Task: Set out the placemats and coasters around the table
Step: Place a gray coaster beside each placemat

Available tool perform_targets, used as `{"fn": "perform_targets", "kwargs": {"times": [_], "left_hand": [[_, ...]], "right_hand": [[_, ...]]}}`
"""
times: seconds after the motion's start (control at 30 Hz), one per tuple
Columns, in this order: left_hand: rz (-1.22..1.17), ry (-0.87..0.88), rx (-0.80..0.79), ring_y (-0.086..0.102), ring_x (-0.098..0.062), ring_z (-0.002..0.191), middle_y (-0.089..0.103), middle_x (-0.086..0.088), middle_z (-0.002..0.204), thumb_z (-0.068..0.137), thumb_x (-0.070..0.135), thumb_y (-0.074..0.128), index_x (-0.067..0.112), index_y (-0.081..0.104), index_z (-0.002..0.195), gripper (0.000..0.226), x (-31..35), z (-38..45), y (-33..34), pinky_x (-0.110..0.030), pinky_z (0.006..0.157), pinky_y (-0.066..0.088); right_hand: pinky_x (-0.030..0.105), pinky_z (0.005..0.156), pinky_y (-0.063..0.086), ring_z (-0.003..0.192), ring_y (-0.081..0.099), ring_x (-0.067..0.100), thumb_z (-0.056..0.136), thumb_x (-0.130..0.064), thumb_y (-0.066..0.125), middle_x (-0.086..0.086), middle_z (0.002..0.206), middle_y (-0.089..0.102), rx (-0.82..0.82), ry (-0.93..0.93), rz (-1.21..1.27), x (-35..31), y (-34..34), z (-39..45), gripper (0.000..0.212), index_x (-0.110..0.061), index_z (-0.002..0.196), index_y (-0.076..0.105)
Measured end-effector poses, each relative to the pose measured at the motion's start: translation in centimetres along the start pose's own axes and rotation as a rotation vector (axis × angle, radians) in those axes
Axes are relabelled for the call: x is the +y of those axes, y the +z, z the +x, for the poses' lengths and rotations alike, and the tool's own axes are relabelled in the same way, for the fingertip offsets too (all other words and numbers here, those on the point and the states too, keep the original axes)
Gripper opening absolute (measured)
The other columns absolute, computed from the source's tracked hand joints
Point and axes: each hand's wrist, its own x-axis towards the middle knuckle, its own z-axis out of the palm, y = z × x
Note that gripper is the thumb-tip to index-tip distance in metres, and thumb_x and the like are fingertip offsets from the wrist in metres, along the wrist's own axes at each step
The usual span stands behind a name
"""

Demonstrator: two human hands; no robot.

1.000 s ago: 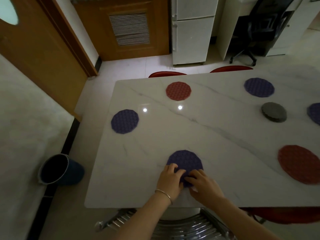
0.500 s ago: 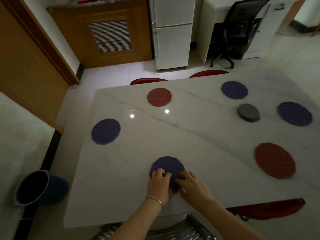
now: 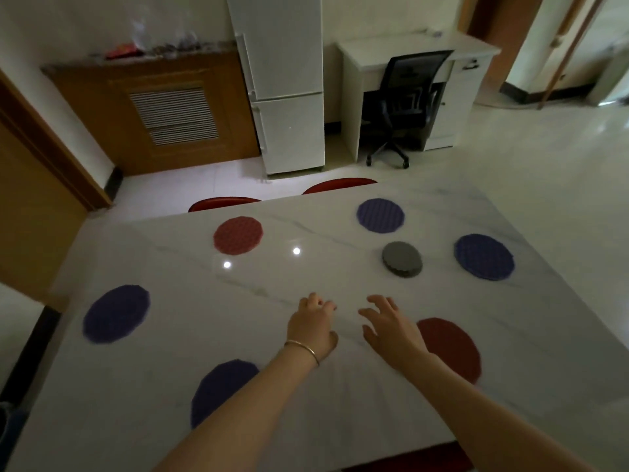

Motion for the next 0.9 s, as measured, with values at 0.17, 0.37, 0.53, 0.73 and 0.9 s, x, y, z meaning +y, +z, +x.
{"fn": "perform_targets", "kwargs": {"times": [0.17, 0.37, 0.53, 0.73, 0.9], "left_hand": [[-0.046, -0.128, -0.019, 0.041, -0.023, 0.117, 0.043, -0.005, 0.126, 0.079, 0.029, 0.059, 0.022, 0.049, 0.128, 0.051, 6.1, 3.3, 1.7, -0.032, 0.088, 0.046], [-0.064, -0.19, -0.034, 0.04, -0.023, 0.119, 0.041, -0.005, 0.13, 0.08, 0.029, 0.058, 0.021, 0.048, 0.13, 0.051, 10.8, 5.5, 2.9, -0.034, 0.088, 0.048], [-0.069, -0.237, -0.041, 0.04, -0.023, 0.118, 0.04, -0.006, 0.13, 0.081, 0.029, 0.058, 0.021, 0.048, 0.13, 0.051, 11.5, 8.2, 3.7, -0.035, 0.087, 0.048], [-0.175, -0.265, -0.06, 0.042, -0.026, 0.119, 0.042, -0.008, 0.13, 0.08, 0.027, 0.06, 0.018, 0.047, 0.132, 0.055, 12.1, 13.7, 5.4, -0.036, 0.092, 0.046], [-0.452, -0.389, -0.035, 0.05, -0.031, 0.118, 0.052, -0.018, 0.125, 0.077, 0.025, 0.066, 0.012, 0.049, 0.132, 0.058, 13.2, 18.8, 6.3, -0.035, 0.099, 0.042]], "right_hand": [[0.034, 0.099, 0.044, 0.13, 0.035, 0.02, 0.092, -0.028, 0.05, 0.002, 0.144, 0.036, -0.028, -0.047, 0.04, 7.8, -1.9, 1.5, 0.037, -0.021, 0.128, 0.053], [0.036, 0.095, 0.044, 0.128, 0.037, 0.022, 0.092, -0.028, 0.052, 0.004, 0.141, 0.039, -0.042, -0.035, 0.065, 14.1, -3.8, 3.9, 0.037, -0.019, 0.127, 0.054], [0.037, 0.091, 0.046, 0.123, 0.038, 0.025, 0.091, -0.023, 0.054, 0.007, 0.138, 0.042, -0.05, -0.005, 0.103, 16.8, -3.9, 6.3, 0.035, -0.014, 0.124, 0.055], [0.035, 0.088, 0.047, 0.124, 0.037, 0.025, 0.09, -0.024, 0.053, 0.007, 0.14, 0.038, -0.077, 0.105, 0.105, 19.7, -2.7, 9.3, 0.038, -0.016, 0.127, 0.05], [0.042, 0.095, 0.046, 0.119, 0.047, 0.032, 0.089, -0.022, 0.058, 0.015, 0.139, 0.039, -0.077, 0.253, 0.296, 21.9, -1.5, 11.7, 0.045, -0.01, 0.131, 0.047]]}}
